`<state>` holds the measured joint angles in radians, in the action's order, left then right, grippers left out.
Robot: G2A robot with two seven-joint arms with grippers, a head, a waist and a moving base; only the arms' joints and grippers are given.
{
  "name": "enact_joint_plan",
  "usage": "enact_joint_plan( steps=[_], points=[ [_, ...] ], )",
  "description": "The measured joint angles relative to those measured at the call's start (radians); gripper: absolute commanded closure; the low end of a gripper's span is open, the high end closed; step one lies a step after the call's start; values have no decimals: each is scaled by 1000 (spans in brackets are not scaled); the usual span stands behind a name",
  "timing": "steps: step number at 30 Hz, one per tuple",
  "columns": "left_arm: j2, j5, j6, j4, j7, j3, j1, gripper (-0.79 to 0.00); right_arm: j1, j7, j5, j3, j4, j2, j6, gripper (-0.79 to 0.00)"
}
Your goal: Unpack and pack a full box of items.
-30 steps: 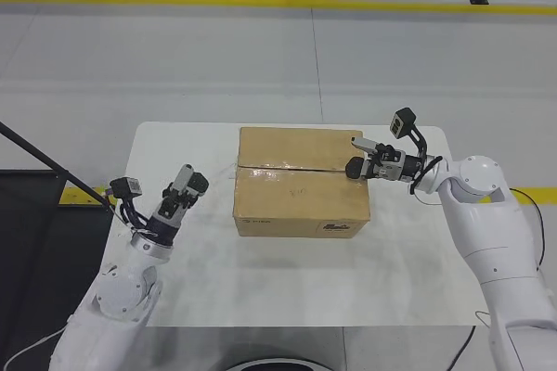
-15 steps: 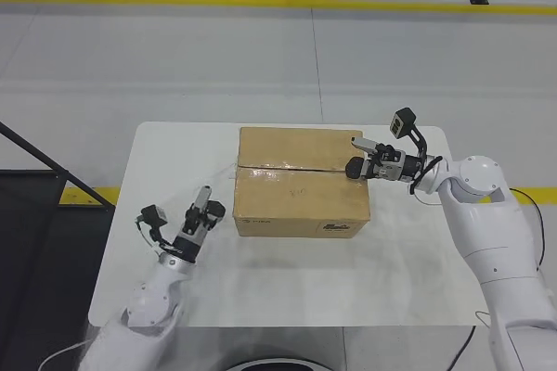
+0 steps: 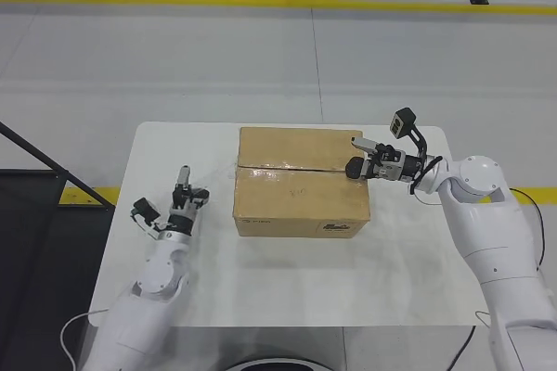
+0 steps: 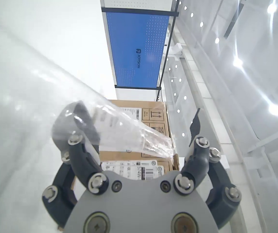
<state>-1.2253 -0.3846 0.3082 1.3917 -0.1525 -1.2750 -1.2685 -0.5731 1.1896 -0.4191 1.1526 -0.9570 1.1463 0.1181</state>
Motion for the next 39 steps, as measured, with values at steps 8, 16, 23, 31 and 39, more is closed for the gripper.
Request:
enact_joint_plan(
  steps=[8, 16, 23, 31, 39],
  points=[
    [-6, 102, 27, 60, -81, -34, 10, -785, 0, 0, 0, 0, 0, 0, 0, -785],
    [-9, 286, 16, 233, -225, -97, -23, -785, 0, 0, 0, 0, 0, 0, 0, -785],
    [-15, 383, -21, 357, -255, -113, -35, -785, -40, -46, -6, 17, -63, -6, -8, -785],
    [-28, 445, -52, 420, -244, -82, -8, -785, -58, -48, -20, 38, -91, -13, -9, -785],
    [-45, 459, -90, 447, -197, -23, 45, -785, -81, -39, -39, 73, -100, -24, 9, -785]
  ],
)
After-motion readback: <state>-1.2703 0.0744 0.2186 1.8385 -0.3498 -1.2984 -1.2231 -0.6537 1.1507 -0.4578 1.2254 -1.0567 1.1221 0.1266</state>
